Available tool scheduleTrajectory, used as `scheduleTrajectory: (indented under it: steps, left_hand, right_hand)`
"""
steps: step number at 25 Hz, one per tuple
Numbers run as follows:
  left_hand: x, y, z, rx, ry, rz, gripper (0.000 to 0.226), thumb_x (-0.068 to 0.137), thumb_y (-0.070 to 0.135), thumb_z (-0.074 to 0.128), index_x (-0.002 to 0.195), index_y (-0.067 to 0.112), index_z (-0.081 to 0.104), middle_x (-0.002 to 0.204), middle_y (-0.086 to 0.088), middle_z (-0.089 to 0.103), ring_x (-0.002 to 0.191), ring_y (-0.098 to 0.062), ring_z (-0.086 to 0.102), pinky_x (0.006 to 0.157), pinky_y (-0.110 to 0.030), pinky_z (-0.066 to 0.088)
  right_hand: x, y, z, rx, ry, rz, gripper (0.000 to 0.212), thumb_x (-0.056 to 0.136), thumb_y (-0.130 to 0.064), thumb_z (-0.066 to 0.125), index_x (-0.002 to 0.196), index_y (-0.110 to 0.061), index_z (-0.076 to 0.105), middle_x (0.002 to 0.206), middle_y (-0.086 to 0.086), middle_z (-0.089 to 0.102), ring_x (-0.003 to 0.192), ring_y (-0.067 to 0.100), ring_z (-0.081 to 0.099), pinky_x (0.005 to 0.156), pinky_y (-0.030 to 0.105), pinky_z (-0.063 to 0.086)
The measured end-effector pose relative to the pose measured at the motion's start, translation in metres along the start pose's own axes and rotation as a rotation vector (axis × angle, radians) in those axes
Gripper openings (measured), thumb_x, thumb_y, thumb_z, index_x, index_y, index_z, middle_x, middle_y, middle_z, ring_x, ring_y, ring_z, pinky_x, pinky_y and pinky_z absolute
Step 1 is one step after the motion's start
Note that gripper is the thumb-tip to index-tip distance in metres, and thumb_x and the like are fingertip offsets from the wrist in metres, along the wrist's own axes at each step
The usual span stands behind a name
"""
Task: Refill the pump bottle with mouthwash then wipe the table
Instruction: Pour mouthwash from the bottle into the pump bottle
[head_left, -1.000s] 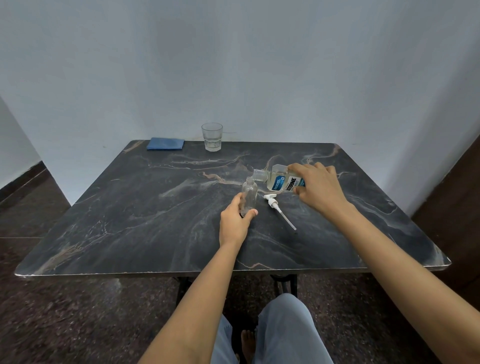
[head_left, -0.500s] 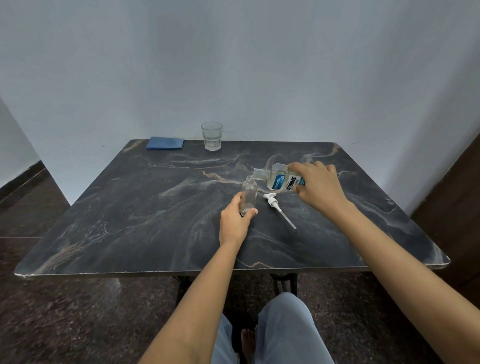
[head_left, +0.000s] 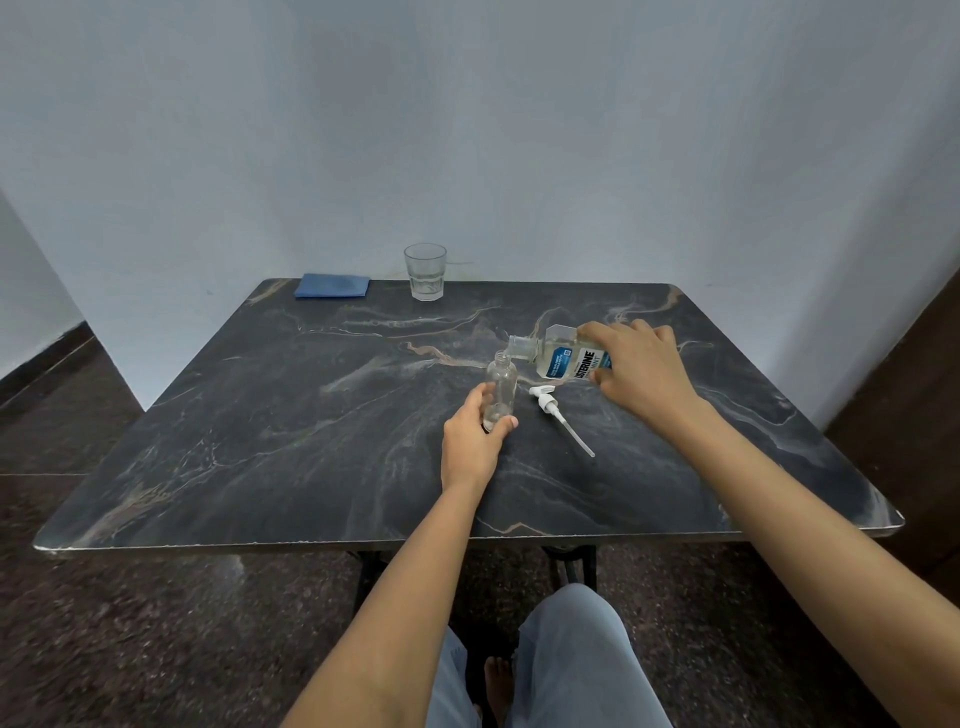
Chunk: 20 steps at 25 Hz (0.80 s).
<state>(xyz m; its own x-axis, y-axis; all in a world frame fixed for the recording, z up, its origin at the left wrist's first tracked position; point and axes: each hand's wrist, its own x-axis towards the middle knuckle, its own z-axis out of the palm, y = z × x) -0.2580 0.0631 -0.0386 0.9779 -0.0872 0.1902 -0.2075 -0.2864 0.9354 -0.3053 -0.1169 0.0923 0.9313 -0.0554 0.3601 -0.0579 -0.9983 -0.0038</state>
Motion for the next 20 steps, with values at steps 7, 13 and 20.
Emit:
scheduleTrajectory:
  steps: [7, 13, 20]
  left_hand:
    - [0.0010, -0.0002, 0.0001, 0.011, 0.004, -0.001, 0.055, 0.082, 0.023, 0.073, 0.133, 0.026, 0.053, 0.124, 0.004, 0.064, 0.108, -0.006, 0.056, 0.096, -0.025, 0.044]
    - [0.0009, -0.0010, 0.0000, 0.016, -0.002, -0.013, 0.052, 0.083, 0.022, 0.073, 0.130, 0.029, 0.053, 0.120, 0.007, 0.063, 0.101, -0.003, 0.052, 0.091, -0.022, 0.040]
    - [0.0011, -0.0013, 0.0005, 0.011, -0.005, -0.008, 0.050, 0.082, 0.022, 0.073, 0.128, 0.030, 0.054, 0.103, 0.021, 0.058, 0.097, -0.001, 0.054, 0.091, -0.021, 0.041]
  right_hand:
    - [0.0005, -0.0004, -0.0017, -0.021, -0.013, 0.002, 0.050, 0.086, -0.020, 0.063, 0.132, -0.028, 0.046, 0.122, 0.004, 0.062, 0.115, 0.028, 0.051, 0.097, 0.045, 0.033]
    - [0.0010, -0.0008, -0.0025, -0.023, -0.010, -0.005, 0.050, 0.086, -0.020, 0.062, 0.132, -0.030, 0.046, 0.121, 0.003, 0.063, 0.113, 0.028, 0.051, 0.096, 0.045, 0.032]
    - [0.0013, -0.0004, -0.0024, -0.025, -0.010, -0.008, 0.050, 0.086, -0.020, 0.061, 0.132, -0.030, 0.046, 0.121, 0.003, 0.063, 0.114, 0.028, 0.051, 0.096, 0.045, 0.032]
